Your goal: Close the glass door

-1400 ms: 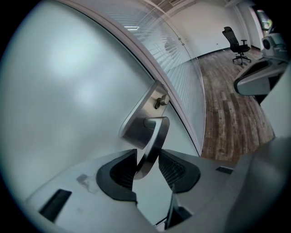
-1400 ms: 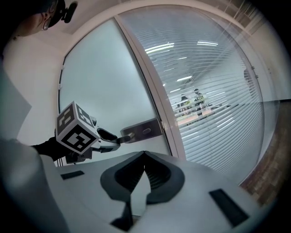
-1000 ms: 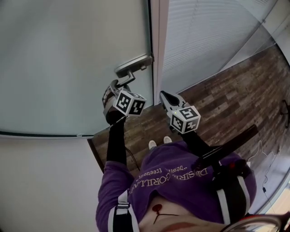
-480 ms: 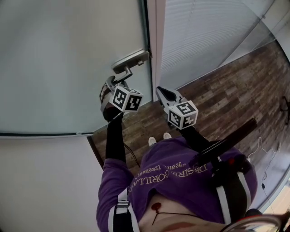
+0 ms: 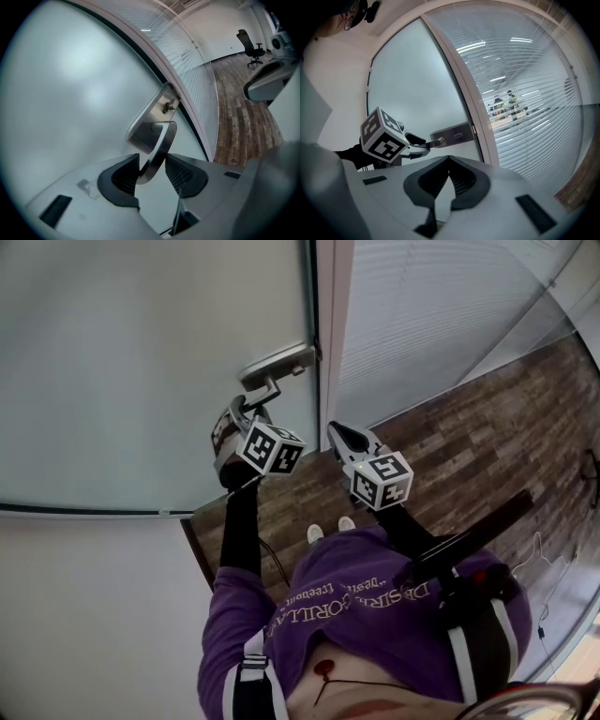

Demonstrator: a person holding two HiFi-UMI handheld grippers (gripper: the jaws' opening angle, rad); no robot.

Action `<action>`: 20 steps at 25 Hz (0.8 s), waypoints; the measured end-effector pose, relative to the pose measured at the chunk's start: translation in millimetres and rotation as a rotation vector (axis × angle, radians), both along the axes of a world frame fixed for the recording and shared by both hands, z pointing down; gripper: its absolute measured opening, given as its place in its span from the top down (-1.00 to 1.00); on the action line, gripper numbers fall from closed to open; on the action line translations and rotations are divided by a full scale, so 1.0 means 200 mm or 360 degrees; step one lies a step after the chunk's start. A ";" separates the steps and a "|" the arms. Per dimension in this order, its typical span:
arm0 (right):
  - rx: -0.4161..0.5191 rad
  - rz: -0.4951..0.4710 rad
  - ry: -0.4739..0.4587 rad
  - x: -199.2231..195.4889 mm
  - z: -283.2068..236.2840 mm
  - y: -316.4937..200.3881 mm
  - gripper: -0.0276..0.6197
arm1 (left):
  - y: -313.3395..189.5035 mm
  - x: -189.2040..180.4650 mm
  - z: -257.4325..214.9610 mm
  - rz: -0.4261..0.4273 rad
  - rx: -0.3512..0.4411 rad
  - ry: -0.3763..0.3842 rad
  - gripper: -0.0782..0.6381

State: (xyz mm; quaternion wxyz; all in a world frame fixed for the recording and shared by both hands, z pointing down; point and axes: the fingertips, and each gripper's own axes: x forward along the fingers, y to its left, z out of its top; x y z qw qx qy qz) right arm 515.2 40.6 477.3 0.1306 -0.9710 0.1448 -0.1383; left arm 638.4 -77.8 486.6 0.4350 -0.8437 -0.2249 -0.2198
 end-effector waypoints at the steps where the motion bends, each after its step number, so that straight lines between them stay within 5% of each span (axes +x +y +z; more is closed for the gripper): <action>1: -0.0001 0.0002 0.0000 0.00 0.00 0.00 0.92 | 0.00 0.00 -0.01 0.0009 0.0015 0.0038 0.32; 7: -0.0009 0.0009 0.0003 -0.02 -0.01 0.02 0.92 | -0.06 -0.04 -0.04 -0.0009 0.0024 0.0209 0.32; 10: -0.0009 0.0013 0.0006 -0.03 -0.01 0.03 0.92 | -0.12 -0.10 -0.03 -0.0073 -0.0030 0.0171 0.33; 13: -0.0013 0.0015 0.0010 -0.04 0.00 0.03 0.92 | -0.16 -0.21 0.02 -0.0123 -0.0231 0.0094 0.33; 20: -0.0008 -0.0007 0.0019 -0.05 0.04 -0.01 0.92 | -0.17 -0.49 0.11 -0.0319 -0.0947 0.0066 0.48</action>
